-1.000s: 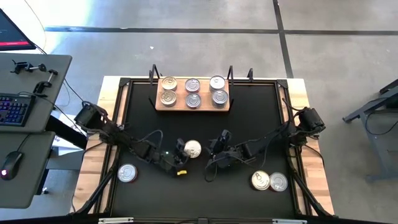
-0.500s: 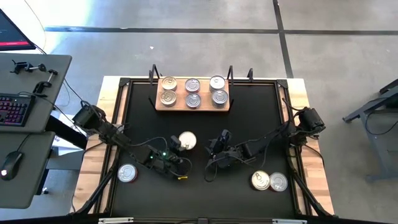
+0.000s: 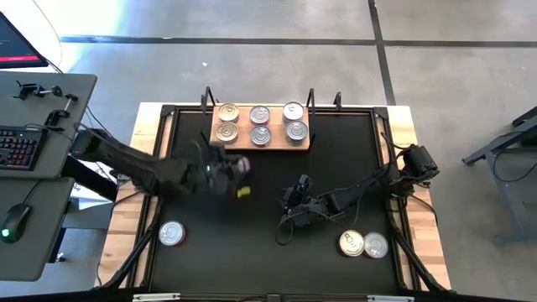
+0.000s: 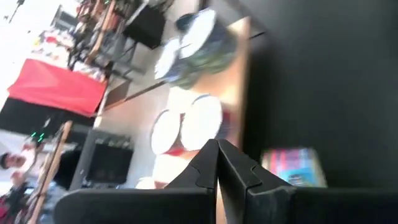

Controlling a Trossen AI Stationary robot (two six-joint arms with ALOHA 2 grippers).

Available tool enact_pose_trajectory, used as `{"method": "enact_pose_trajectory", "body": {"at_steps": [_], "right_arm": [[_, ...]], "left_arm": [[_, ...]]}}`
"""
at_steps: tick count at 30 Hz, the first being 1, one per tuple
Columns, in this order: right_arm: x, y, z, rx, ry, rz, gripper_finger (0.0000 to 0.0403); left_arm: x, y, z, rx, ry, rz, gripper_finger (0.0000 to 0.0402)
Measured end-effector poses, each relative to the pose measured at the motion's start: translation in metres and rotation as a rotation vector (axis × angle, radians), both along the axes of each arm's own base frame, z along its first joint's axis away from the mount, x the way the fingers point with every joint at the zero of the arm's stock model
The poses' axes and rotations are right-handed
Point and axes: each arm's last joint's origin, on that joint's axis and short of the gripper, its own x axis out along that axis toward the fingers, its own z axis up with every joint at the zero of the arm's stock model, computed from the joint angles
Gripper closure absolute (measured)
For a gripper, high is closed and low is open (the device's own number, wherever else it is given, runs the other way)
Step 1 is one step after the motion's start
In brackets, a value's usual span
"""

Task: Stack canned seafood by type on shelf
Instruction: Stack the blue tuna can on top of the other blue tuna can on the shelf

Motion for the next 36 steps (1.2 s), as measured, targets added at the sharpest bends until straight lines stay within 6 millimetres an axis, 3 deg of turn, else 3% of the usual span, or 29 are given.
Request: {"method": "enact_pose_trajectory", "body": {"at_steps": [4, 7, 10, 20, 26, 36], "right_arm": [[0.000, 0.000, 0.000, -0.005, 0.003, 0.004, 0.0240], [0.000, 0.000, 0.000, -0.006, 0.005, 0.005, 0.0240], [-0.001, 0.001, -0.001, 0.000, 0.011, 0.013, 0.0240], [-0.001, 0.001, -0.001, 0.029, 0.011, 0.019, 0.0240], [-0.001, 0.001, -0.001, 0.029, 0.011, 0.019, 0.0240], [0.000, 0.001, -0.001, 0.026, 0.008, 0.023, 0.0240]], "left_arm": [[-0.001, 0.040, 0.016, -0.010, -0.007, 0.032, 0.0400], [-0.001, 0.056, 0.018, -0.094, 0.024, -0.063, 0.0400], [-0.002, 0.055, 0.015, -0.157, 0.045, -0.131, 0.0401], [-0.007, 0.036, 0.009, -0.291, 0.030, -0.110, 0.0388], [-0.010, 0.050, -0.008, -0.444, 0.036, -0.091, 0.0312], [0.002, 0.082, -0.027, -0.428, 0.038, 0.007, 0.0151]]}}
